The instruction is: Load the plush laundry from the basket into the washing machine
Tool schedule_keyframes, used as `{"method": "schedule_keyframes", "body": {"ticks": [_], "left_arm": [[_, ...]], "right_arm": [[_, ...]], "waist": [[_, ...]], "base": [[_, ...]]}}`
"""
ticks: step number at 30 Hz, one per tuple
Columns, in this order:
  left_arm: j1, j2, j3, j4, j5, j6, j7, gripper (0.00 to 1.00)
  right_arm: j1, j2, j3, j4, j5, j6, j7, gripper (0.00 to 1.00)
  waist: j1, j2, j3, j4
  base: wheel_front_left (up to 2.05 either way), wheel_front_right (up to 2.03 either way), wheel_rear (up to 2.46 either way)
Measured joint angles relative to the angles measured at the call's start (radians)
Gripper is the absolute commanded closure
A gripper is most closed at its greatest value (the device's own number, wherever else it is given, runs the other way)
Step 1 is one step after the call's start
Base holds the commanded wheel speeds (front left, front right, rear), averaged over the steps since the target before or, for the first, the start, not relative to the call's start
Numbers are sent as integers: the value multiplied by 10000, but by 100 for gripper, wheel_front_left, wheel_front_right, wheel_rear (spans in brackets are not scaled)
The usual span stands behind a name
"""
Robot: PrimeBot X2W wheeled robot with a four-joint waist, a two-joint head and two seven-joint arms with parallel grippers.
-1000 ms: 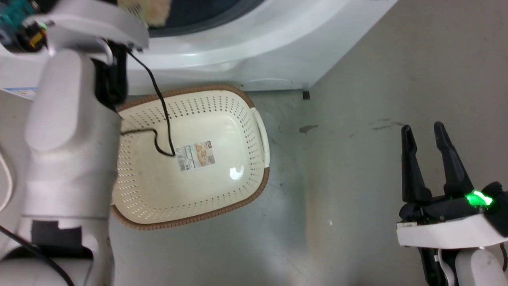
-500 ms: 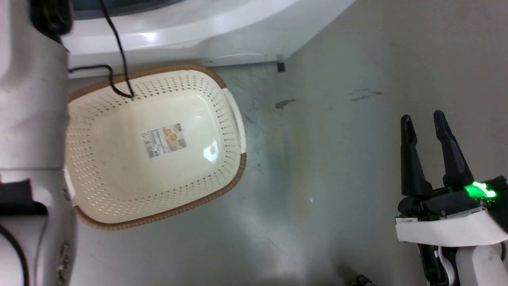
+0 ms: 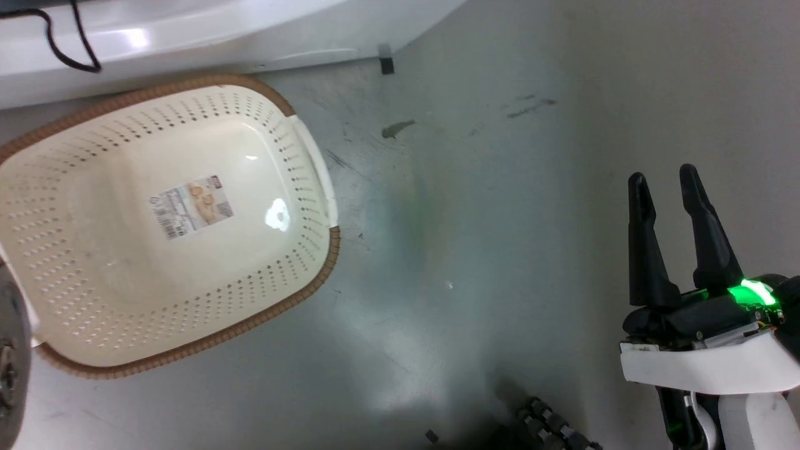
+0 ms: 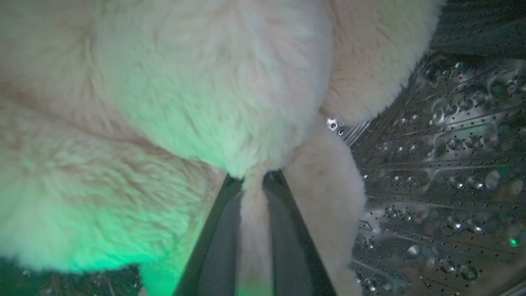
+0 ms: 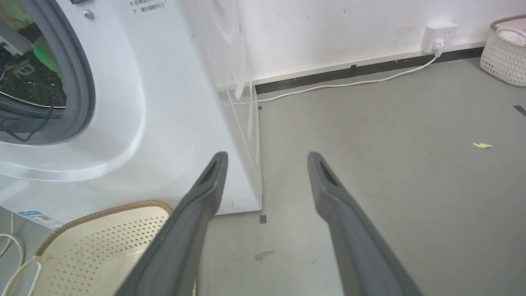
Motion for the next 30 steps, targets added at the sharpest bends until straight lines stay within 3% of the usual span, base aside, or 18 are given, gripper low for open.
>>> {"method": "schedule_keyframes", "body": {"ticks": [12, 13, 14, 22, 24, 30], "left_arm": [[-574, 341, -151, 539, 23, 86, 433, 100], [-606, 341, -146, 593, 12, 86, 464, 76], [-631, 341, -157, 637, 8, 86, 464, 0], [-987, 282, -382, 849, -6, -54, 399, 0], [-1029, 59, -558, 943, -115, -267, 228, 0], [-1018, -370, -736, 1135, -274, -353, -86, 0]], "right_arm": [[239, 0, -59, -334, 63, 0, 0, 0], [259, 0, -81, -345, 81, 0, 0, 0], [270, 0, -98, -345, 81, 0, 0, 0], [254, 0, -100, -337, 79, 0, 0, 0], [150, 0, -151, -293, 40, 0, 0, 0], [-25, 0, -207, -178, -180, 0, 0, 0]], "waist": [[-1, 0, 616, -369], [0, 0, 636, -366], [-1, 0, 655, -358], [-2, 0, 700, -266], [-1, 0, 552, -74], [-1, 0, 194, 283]], "base": [[0, 0, 0], [0, 0, 0], [0, 0, 0], [0, 0, 0], [0, 0, 0], [0, 0, 0]]}}
